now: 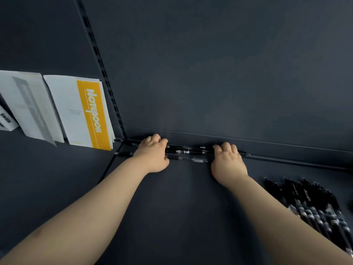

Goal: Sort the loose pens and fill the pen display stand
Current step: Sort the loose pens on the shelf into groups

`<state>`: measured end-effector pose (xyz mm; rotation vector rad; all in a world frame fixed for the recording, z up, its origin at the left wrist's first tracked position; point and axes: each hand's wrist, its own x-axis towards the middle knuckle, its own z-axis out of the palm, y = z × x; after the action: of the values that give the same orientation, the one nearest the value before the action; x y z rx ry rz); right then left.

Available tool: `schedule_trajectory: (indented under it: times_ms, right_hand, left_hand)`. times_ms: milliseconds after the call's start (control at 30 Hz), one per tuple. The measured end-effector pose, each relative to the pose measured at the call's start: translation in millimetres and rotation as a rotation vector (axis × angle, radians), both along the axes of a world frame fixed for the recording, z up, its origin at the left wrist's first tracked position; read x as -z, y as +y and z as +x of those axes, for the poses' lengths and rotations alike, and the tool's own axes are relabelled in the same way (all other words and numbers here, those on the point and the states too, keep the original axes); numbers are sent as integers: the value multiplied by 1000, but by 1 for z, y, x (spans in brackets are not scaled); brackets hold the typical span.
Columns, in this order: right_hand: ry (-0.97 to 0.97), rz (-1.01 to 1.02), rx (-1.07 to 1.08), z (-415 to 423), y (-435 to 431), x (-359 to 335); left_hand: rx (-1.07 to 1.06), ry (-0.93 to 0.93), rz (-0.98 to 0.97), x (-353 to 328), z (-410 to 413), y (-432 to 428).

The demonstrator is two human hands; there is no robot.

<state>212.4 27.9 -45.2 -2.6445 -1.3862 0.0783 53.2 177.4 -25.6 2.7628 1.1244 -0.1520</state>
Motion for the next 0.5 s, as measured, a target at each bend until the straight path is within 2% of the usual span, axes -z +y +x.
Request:
schedule_trajectory:
  times_ms: [233,333,500]
  right_hand:
    - [53,-18,65,-5,8,-1]
    - [26,-86,63,-2,11,-2]
    - [68,-132,83,5,14,-4]
  left_hand:
    - [119,-75,-42,8,-7,2]
    - [188,-113,-51,11,-8,-7]
    - [266,-72,19,16,-13,-19]
